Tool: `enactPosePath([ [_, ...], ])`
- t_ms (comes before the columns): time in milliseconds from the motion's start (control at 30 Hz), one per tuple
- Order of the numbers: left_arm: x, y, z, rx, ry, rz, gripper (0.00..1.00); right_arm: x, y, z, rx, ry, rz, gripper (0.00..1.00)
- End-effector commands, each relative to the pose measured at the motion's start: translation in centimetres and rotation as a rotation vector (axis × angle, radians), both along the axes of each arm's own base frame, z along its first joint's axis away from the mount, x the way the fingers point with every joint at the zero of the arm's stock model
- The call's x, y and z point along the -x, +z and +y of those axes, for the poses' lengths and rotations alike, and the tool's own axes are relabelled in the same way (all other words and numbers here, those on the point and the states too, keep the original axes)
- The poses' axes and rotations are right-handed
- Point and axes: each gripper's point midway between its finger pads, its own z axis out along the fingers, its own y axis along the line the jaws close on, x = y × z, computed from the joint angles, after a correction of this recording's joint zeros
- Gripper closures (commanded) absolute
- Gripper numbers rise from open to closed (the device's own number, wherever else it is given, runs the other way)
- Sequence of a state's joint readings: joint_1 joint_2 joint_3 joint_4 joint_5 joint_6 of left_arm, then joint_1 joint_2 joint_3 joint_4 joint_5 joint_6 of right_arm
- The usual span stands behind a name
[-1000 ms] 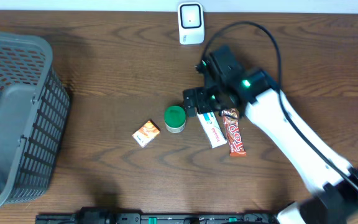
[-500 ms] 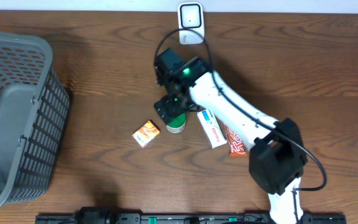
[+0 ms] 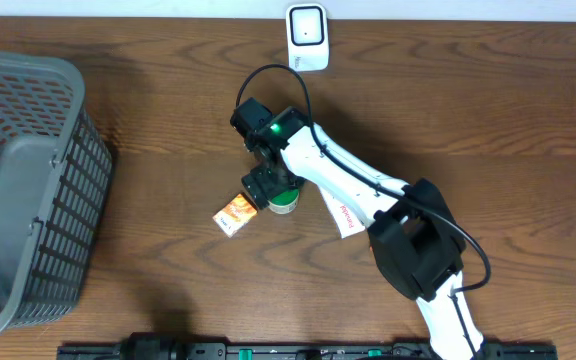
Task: Scan the item barcode
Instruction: 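Reach the right gripper to the green-capped container and grasp it, then lift the container with the right gripper and hold it to the white scanner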
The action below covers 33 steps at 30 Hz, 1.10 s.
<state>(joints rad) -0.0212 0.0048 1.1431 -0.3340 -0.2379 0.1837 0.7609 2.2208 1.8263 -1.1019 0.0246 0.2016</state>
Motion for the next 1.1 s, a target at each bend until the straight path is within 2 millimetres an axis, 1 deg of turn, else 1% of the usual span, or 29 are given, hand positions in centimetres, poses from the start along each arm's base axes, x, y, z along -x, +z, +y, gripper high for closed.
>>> enactPosePath([
  [0,-0.1,0.0,-0.2,-0.005,-0.004,-0.001,0.07,-0.2,-1.4,0.0,0.026,-0.013,0.009,0.01],
  [33,-0.1,0.0,-0.2,-0.005,-0.003,-0.001,0.07,-0.1,-1.9,0.0,0.033,-0.013,0.022,0.01],
  [133,-0.1,0.0,-0.2,-0.005,-0.004,-0.001,0.07,-0.1,-2.4,0.0,0.037,0.011,0.027,0.02],
  [233,-0.1,0.0,-0.2,-0.005,-0.004,-0.001,0.07,-0.1,-2.8,0.0,0.041,0.018,0.03,0.11],
  [300,-0.1,0.0,-0.2,-0.005,-0.004,-0.001,0.07,0.0,-2.9,0.0,0.042,0.018,0.032,0.14],
  [400,-0.1,0.0,-0.2,-0.005,-0.004,-0.001,0.07,0.0,-2.9,0.0,0.042,0.018,0.032,0.24],
  [433,-0.1,0.0,-0.2,-0.005,-0.004,0.0,0.07,0.0,-2.9,0.0,0.043,0.018,0.035,0.28],
  [467,-0.1,0.0,-0.2,-0.005,-0.003,0.0,0.07,0.3,-2.9,0.1,0.034,0.019,0.049,0.31],
  [533,-0.1,0.0,-0.2,-0.005,-0.004,0.0,0.07,1.0,-2.9,0.7,-0.001,0.018,0.087,0.31],
  [633,-0.1,0.0,-0.2,-0.005,-0.003,0.001,0.07,1.2,-2.8,0.6,-0.001,-0.061,0.1,0.31],
  [733,-0.2,-0.1,-0.2,-0.005,-0.003,0.002,0.07,1.4,-2.8,0.0,0.014,-0.137,0.118,0.33],
  [833,-0.2,-0.1,-0.2,-0.005,-0.004,0.002,0.07,1.3,-2.7,-0.9,0.03,-0.291,0.137,0.36],
  [933,-0.2,-0.1,-0.2,-0.005,-0.004,0.003,0.07,1.1,-2.7,-1.5,0.034,-0.409,0.145,0.36],
  [967,-0.2,-0.1,-0.2,-0.005,-0.004,0.003,0.07,1.3,-2.5,-1.7,0.028,-0.457,0.177,0.36],
  [1067,-0.2,-0.1,-0.2,-0.005,-0.004,0.003,0.07,1.8,-1.5,-1.3,-0.042,-0.499,0.287,0.37],
])
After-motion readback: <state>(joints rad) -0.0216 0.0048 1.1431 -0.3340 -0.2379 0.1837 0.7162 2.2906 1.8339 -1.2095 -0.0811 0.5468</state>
